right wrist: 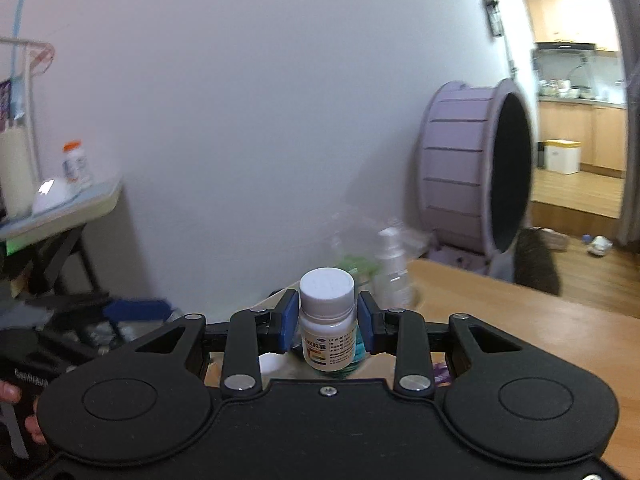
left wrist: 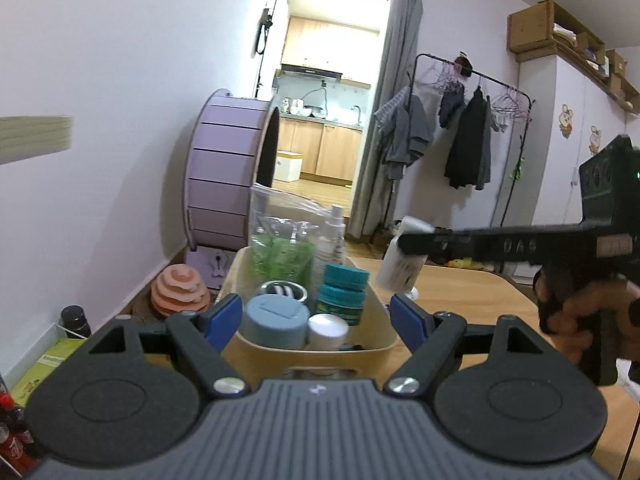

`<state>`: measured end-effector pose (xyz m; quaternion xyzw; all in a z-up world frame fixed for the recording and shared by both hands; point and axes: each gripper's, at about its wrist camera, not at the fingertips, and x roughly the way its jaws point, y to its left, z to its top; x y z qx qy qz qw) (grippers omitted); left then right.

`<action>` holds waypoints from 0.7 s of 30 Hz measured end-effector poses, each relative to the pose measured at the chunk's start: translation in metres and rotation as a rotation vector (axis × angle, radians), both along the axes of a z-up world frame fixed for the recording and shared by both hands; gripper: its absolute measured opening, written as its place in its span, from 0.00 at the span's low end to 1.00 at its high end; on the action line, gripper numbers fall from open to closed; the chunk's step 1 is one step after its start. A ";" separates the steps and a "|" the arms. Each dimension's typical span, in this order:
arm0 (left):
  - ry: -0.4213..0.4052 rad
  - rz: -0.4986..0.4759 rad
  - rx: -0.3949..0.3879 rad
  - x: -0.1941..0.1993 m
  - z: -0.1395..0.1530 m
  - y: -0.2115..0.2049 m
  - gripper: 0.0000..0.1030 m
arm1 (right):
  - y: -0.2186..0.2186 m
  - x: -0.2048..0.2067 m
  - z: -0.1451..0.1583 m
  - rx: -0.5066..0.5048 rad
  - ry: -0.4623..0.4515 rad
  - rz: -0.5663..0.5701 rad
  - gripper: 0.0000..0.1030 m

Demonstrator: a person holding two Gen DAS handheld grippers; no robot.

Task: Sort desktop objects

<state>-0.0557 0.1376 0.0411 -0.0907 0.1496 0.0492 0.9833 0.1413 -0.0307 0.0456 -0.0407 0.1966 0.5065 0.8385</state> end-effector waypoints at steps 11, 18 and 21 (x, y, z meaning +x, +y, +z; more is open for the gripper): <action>0.039 0.021 -0.010 -0.004 -0.006 0.011 0.83 | 0.006 -0.016 -0.018 -0.054 -0.013 -0.001 0.58; 0.061 0.022 -0.017 0.001 -0.001 0.002 0.91 | -0.026 -0.029 -0.010 -0.042 -0.038 -0.030 0.71; 0.071 0.026 -0.018 0.003 0.003 -0.002 0.95 | -0.030 -0.033 -0.003 -0.055 -0.061 -0.022 0.78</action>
